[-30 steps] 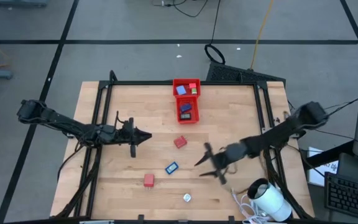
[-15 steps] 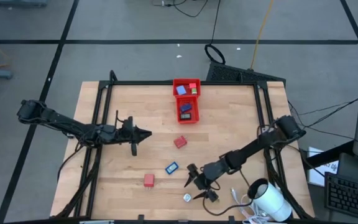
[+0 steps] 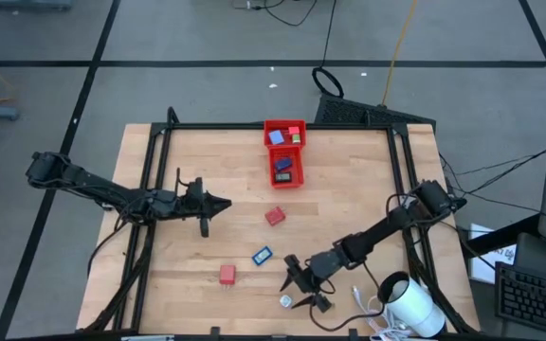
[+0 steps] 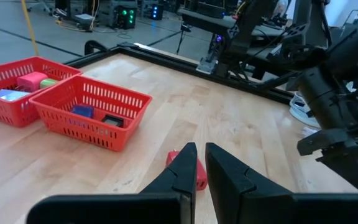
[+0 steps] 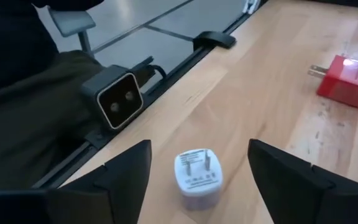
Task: Pick & Place Office items
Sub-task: Put the purple charger adapter into the top red bin
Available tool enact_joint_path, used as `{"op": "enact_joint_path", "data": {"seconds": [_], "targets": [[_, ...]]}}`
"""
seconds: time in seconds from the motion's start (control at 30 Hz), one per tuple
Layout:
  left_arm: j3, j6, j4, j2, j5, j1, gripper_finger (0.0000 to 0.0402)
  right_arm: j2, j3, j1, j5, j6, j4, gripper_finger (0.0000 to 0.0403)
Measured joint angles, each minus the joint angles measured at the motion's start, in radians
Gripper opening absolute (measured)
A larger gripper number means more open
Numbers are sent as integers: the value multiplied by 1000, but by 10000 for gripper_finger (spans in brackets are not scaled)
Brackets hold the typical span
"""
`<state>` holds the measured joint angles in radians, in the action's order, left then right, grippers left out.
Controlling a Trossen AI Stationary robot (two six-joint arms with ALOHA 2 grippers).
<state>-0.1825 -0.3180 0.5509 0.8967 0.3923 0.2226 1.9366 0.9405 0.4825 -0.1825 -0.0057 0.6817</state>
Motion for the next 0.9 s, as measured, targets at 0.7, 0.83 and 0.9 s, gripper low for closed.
{"op": "enact_joint_path", "data": {"seconds": [0.7, 0.83, 0.9], "targets": [[0, -63, -1, 0, 0, 0, 37, 78, 56, 20, 51, -9, -25, 183], [0, -57, -1, 0, 0, 0, 37, 78, 56, 14, 51, -10, -48, 153], [0, -57, -1, 0, 0, 0, 37, 78, 56, 13, 50, -17, -43, 140]]}}
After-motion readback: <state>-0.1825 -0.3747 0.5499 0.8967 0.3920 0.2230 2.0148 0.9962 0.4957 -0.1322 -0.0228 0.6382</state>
